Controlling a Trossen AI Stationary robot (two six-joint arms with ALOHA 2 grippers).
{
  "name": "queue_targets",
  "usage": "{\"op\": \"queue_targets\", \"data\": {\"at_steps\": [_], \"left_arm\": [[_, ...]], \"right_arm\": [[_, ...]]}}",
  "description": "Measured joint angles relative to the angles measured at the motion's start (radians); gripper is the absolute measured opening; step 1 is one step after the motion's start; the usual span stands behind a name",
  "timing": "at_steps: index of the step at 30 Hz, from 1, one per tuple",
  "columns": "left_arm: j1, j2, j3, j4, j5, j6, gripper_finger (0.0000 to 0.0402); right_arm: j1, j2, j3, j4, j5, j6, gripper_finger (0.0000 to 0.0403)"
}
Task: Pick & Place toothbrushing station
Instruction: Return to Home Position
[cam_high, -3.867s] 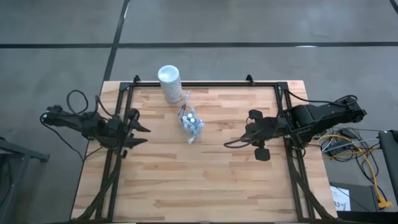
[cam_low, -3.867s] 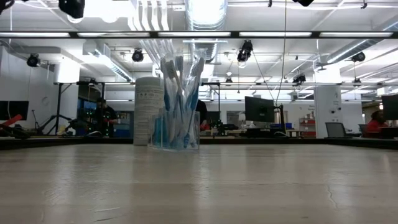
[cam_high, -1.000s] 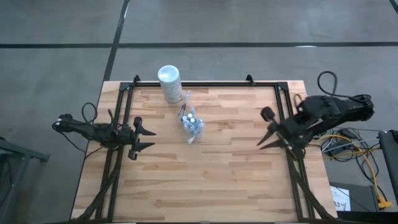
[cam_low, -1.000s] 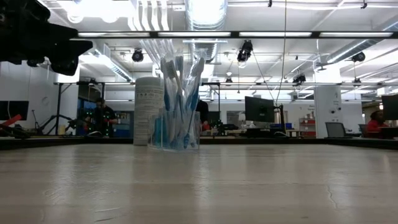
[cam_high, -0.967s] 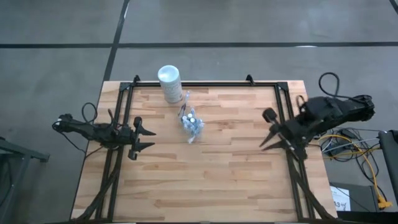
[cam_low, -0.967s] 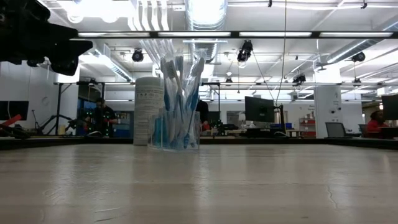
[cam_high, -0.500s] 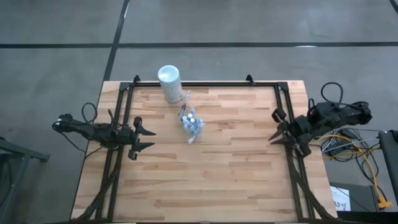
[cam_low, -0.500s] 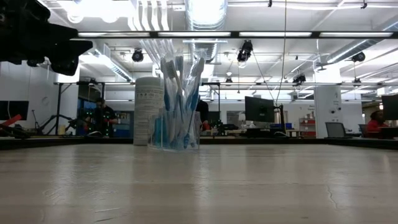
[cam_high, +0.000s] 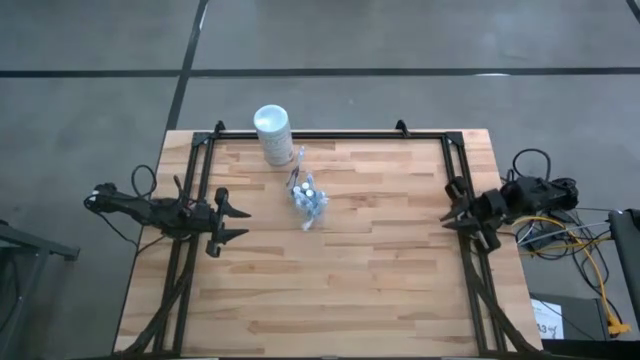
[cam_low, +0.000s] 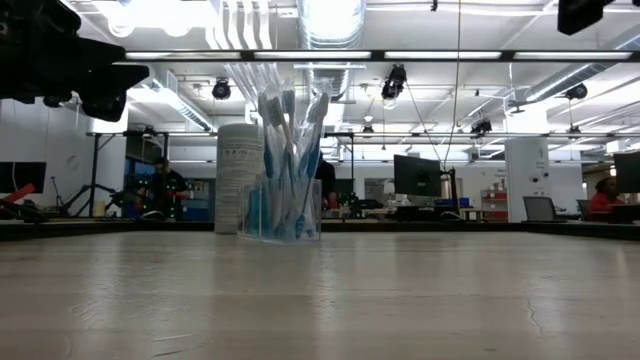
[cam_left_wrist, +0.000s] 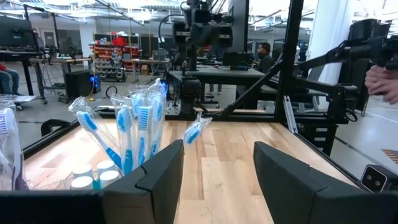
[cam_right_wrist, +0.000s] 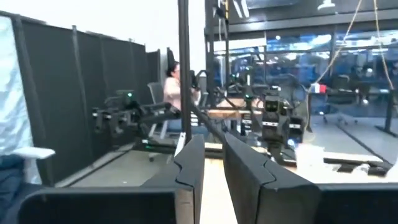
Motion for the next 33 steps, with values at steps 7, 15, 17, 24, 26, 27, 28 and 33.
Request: {"op": "queue_targets", "data": {"at_steps": [7,15,17,24,26,27,28,33], "left_arm": [[0.000,0.003,0.000,0.000,-0.001,0.000,0.0199],[0.000,0.009,0.000,0.003,-0.001,0.000,0.0200],[0.000,0.009,0.000,0.005,-0.001,0.000,0.0200],[0.000,0.013,0.000,0.005,-0.001,0.000,0.0199],[0.000,0.013,0.000,0.005,0.000,0.000,0.0199],[0.000,0.013,0.000,0.005,-0.001,0.000,0.0199],[0.000,0.013,0.000,0.005,-0.001,0.000,0.0200],[0.000,0.013,0.000,0.007,-0.001,0.000,0.0199]], "right_arm": [[0.001,-0.041,-0.072,0.008,-0.005,0.056,0.0054],[0.000,-0.054,-0.154,0.134,0.000,0.010,0.0054],[0.000,-0.054,-0.173,0.154,-0.002,0.010,0.0054],[0.000,-0.054,-0.251,0.226,-0.014,0.047,0.0054],[0.000,-0.054,-0.280,0.261,-0.014,0.060,0.0054],[0.000,-0.054,-0.297,0.285,-0.014,0.064,0.0054],[0.000,-0.054,-0.316,0.311,-0.014,0.067,0.0054],[0.000,-0.047,-0.370,0.372,-0.007,0.074,0.0054]]}}
